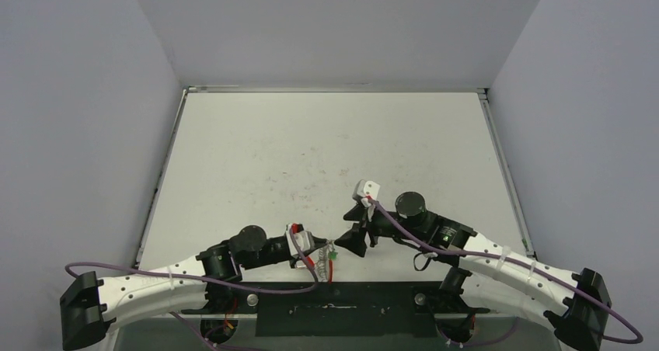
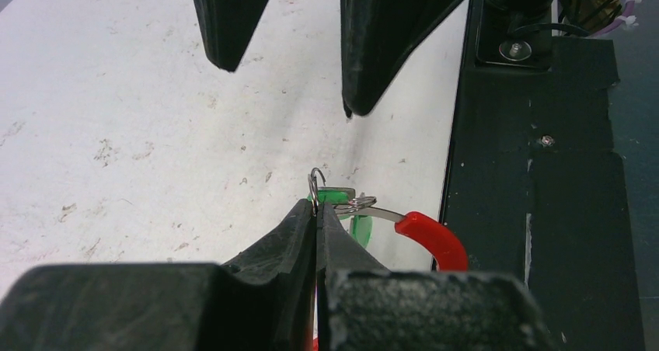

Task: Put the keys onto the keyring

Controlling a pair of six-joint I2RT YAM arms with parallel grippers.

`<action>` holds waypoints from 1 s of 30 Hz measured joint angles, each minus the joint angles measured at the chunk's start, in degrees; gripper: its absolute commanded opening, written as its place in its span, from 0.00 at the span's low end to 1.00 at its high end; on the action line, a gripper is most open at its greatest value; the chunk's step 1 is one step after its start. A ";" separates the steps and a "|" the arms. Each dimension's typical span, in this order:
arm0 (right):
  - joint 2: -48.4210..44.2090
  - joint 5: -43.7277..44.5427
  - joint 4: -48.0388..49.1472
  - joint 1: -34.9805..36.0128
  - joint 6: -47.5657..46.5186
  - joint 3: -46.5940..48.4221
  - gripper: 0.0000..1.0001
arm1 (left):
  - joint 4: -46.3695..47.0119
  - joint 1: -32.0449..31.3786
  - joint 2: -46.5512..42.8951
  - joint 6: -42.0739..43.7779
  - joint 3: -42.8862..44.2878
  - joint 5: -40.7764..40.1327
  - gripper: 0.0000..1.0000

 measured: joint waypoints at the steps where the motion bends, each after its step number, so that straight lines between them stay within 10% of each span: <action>1: -1.53 1.16 1.95 0.02 1.07 -1.33 0.72 | 0.00 0.00 -0.31 0.00 0.00 0.00 0.00; 13: -9.99 0.39 13.11 0.02 -8.35 -10.34 0.66 | -0.15 0.00 -2.82 0.02 -0.74 0.44 0.00; 30: 0.59 -13.27 23.63 0.13 -21.81 -13.79 0.38 | 0.04 -0.02 -3.17 0.04 -0.94 4.20 0.00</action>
